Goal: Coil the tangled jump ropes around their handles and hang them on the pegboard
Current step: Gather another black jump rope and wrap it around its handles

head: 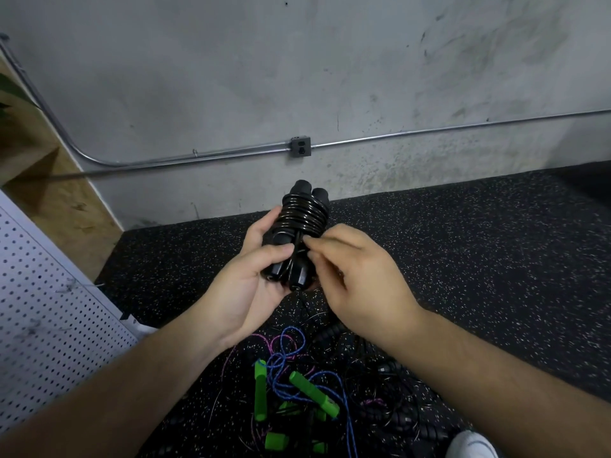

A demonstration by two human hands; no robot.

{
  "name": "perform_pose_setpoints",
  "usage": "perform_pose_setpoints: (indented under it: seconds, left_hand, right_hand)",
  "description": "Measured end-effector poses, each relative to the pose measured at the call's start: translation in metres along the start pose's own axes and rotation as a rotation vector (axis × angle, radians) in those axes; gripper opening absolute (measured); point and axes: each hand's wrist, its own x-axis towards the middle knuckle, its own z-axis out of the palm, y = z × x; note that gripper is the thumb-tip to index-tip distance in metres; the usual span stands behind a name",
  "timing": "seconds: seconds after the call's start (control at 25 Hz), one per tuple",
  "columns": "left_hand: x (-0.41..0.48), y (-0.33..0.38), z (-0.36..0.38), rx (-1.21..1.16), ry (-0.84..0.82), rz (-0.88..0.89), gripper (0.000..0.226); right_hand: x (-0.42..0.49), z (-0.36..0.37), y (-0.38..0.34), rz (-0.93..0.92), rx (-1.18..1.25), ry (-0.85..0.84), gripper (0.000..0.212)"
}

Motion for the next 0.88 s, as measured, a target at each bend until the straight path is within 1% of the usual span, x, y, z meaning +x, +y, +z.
perform_pose_setpoints:
  seconds: [0.08,0.2,0.28,0.4,0.52,0.6,0.68,0.8,0.88]
  left_hand:
    - [0.002,0.001,0.0,0.023,0.014,-0.007,0.065]
    - [0.003,-0.01,0.002,0.022,0.046,-0.043,0.065]
    - [0.005,-0.012,0.002,0.007,0.063,-0.05,0.065]
    - [0.009,0.0,-0.005,0.045,0.047,0.003,0.066]
    - [0.01,0.01,-0.014,0.109,-0.039,0.003,0.074]
    - [0.011,0.01,-0.017,0.143,-0.061,-0.015,0.072]
    - [0.011,0.008,-0.018,0.154,-0.074,-0.03,0.071]
    - [0.01,0.002,-0.017,0.158,-0.099,-0.043,0.073]
    - [0.009,-0.003,-0.014,0.14,-0.096,-0.058,0.072]
  right_hand:
    - [0.001,-0.002,-0.002,0.136,0.113,0.031,0.016]
    - [0.0,0.002,-0.005,0.181,0.127,0.029,0.006]
    - [-0.001,0.004,-0.003,0.185,0.178,0.014,0.01]
    - [-0.002,-0.001,0.004,0.198,0.222,-0.033,0.022]
    - [-0.001,-0.01,0.01,0.341,0.337,-0.091,0.023]
    - [-0.001,-0.012,0.01,0.413,0.414,-0.131,0.023]
    - [-0.001,-0.013,0.011,0.426,0.405,-0.143,0.021]
    - [0.0,-0.012,0.009,0.471,0.427,-0.115,0.016]
    - [0.001,-0.008,0.002,0.51,0.477,-0.097,0.019]
